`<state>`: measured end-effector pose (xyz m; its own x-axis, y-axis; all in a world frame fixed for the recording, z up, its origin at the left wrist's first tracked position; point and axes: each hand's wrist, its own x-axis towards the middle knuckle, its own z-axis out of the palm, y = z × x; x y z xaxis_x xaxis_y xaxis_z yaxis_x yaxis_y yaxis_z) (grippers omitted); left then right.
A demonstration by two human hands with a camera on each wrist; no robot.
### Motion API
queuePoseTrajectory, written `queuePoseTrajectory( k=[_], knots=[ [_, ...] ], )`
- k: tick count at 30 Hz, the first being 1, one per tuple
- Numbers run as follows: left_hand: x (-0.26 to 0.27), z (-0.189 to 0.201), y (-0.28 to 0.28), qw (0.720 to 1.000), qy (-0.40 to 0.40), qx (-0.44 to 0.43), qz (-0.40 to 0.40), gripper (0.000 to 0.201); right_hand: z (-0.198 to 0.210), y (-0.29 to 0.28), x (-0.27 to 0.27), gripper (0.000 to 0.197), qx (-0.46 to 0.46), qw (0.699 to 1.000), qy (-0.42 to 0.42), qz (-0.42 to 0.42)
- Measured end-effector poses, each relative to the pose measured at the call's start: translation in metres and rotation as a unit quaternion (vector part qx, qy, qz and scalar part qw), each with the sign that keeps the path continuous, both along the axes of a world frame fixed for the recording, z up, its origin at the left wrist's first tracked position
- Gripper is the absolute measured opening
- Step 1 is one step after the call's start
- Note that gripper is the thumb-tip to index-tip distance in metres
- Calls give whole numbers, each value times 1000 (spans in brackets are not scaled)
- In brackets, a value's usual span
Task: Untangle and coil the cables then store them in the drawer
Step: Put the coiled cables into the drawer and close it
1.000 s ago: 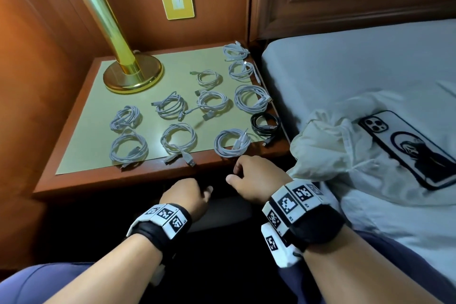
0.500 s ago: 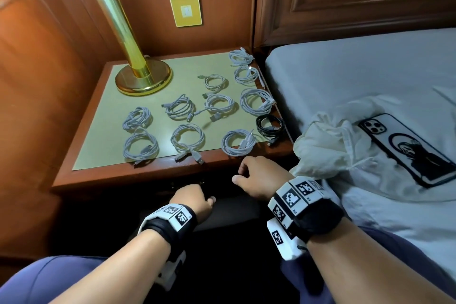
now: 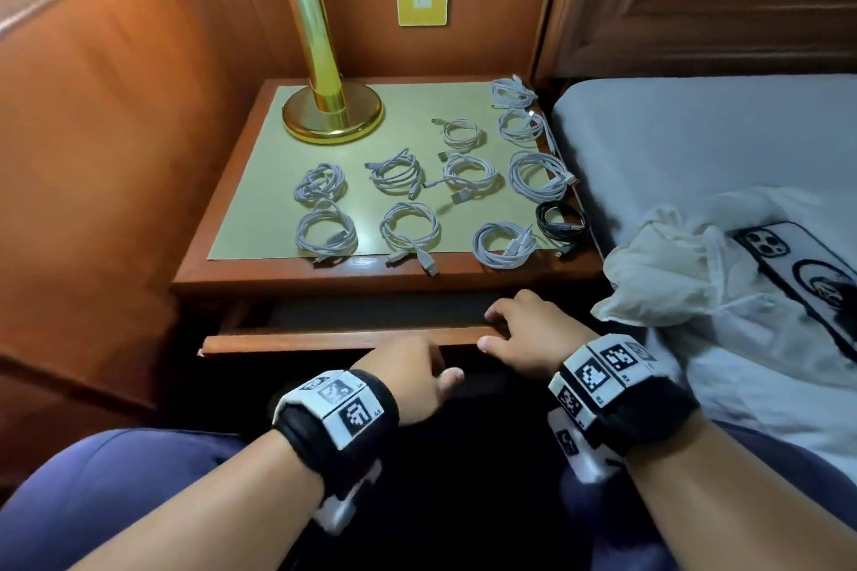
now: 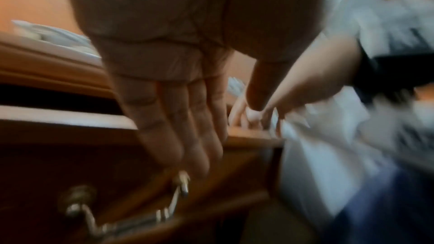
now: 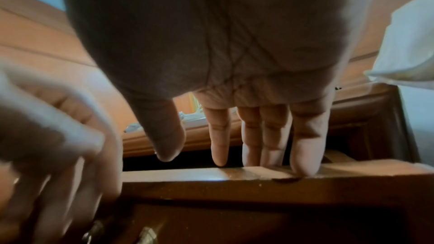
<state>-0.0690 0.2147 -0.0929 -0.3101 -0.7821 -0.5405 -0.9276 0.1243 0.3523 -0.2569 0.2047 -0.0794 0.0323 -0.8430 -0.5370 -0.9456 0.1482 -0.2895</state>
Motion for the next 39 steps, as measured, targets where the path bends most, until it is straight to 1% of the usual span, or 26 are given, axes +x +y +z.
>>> queuePoseTrajectory(
  k=[2, 3, 5, 7, 9, 12, 14, 16, 20, 23, 25, 30, 37, 39],
  knots=[
    [9, 16, -5, 997, 60, -28, 41, 33, -1, 1, 5, 54, -8, 1000, 9, 8],
    [15, 23, -9, 995, 67, -53, 52, 31, -1, 1, 8, 54, -11, 1000, 8, 10],
    [25, 31, -16, 991, 45, -111, 52, 28, -1, 1, 12, 55, -12, 1000, 6, 14],
    [33, 32, -23, 989, -6, -143, 35, 29, -1, 1, 17, 57, -6, 1000, 4, 20],
    [37, 30, -29, 991, -60, -121, 21, 35, -2, 0, 21, 60, 0, 1000, 5, 27],
    [33, 26, -38, 993, -103, -61, 12, 46, -2, -3, 25, 59, 3, 999, 15, 35],
    [30, 23, -42, 992, -118, -44, 1, 48, -1, -3, 26, 57, 3, 999, 22, 39],
    [29, 19, -47, 992, -118, -46, 7, 46, 1, -4, 28, 55, 3, 999, 26, 33],
    [30, 6, -62, 993, -117, -29, 19, 50, 3, -8, 34, 54, -3, 1000, 15, 13],
    [30, -1, -71, 991, -132, -27, 16, 49, 2, -13, 41, 54, -3, 1000, 10, 5],
    [30, -5, -73, 990, -139, -23, 14, 49, -1, -15, 45, 52, 3, 1000, 24, 8],
    [28, -8, -65, 985, -167, -24, -25, 51, -6, -19, 48, 42, 6, 998, 64, 16],
    [32, -14, -52, 983, -168, -55, -47, 53, -18, -7, 47, 52, -10, 997, 71, 38],
    [32, -12, -45, 982, -167, -68, -48, 53, -19, -1, 48, 51, -23, 996, 70, 42]
  ],
)
